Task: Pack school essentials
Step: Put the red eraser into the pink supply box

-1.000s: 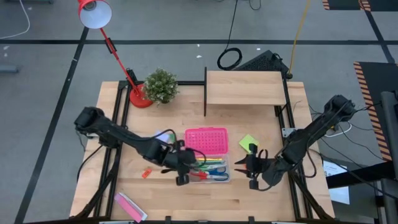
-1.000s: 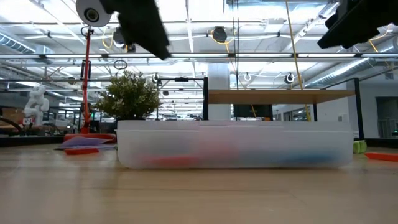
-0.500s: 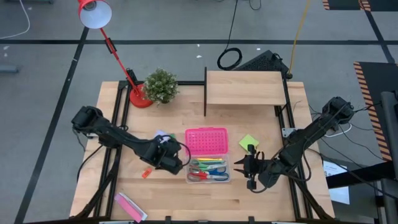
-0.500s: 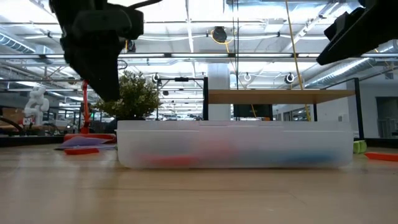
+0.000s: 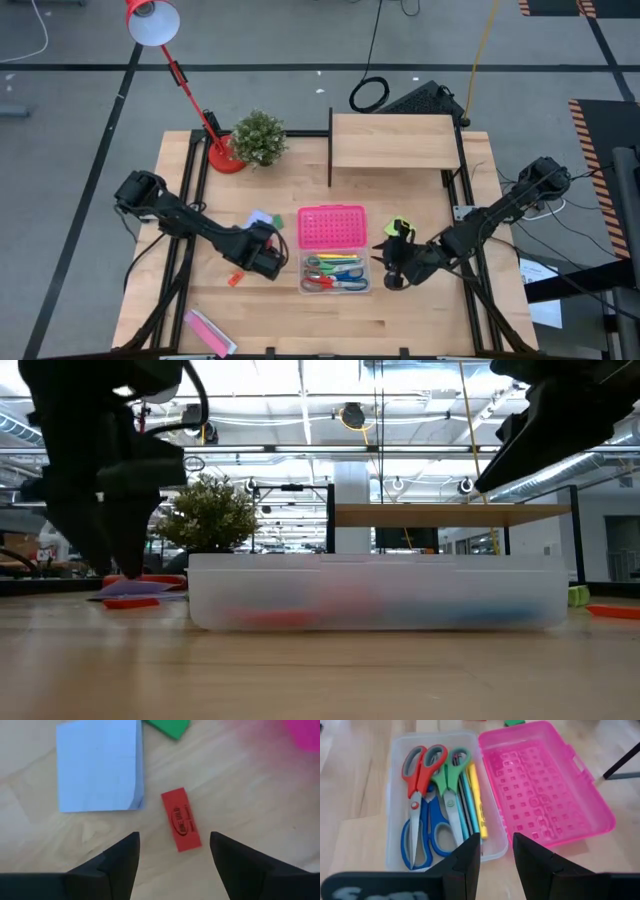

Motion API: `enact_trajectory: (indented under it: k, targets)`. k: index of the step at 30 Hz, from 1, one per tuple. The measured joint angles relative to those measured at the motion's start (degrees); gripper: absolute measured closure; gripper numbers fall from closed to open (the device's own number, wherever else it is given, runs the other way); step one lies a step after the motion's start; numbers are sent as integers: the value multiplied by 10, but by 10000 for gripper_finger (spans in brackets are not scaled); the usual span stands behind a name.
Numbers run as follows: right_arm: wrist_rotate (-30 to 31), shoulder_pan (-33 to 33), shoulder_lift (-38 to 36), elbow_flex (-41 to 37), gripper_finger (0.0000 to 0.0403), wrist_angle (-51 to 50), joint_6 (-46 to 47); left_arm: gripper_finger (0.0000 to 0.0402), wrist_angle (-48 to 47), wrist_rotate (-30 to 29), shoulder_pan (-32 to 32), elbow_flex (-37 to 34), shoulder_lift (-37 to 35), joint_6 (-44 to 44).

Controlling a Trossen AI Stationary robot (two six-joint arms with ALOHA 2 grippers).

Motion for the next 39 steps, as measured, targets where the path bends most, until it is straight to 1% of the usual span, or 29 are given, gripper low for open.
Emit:
enact_trajectory:
  k: [3, 8, 13, 17, 19, 24, 27, 30, 39]
  targets:
    - [0, -2, 0, 0, 291, 2, 15, 156, 7, 0, 2, -12, 0, -25]
    - [-1, 8, 0, 0, 291, 5, 41, 156, 26, -10, 1, -13, 0, -53]
    - [-2, 23, 0, 0, 291, 6, 51, 156, 65, -18, -5, -13, 11, -57]
    - [-4, 39, 0, 0, 291, 7, 68, 156, 74, -26, -7, -12, 27, -66]
    - [-21, 46, 0, 0, 291, 8, 90, 156, 70, -26, -7, -13, 38, -70]
    - [-90, 63, 0, 0, 291, 7, 161, 156, 72, -29, -2, -11, 59, -72]
    - [-106, 76, 0, 0, 291, 7, 185, 157, 73, -33, 0, -11, 65, -72]
    - [-107, 88, 0, 0, 291, 7, 198, 176, 73, -42, -1, -10, 67, -70]
    - [-106, 102, 0, 0, 291, 7, 198, 273, 73, -49, 0, -11, 68, -57]
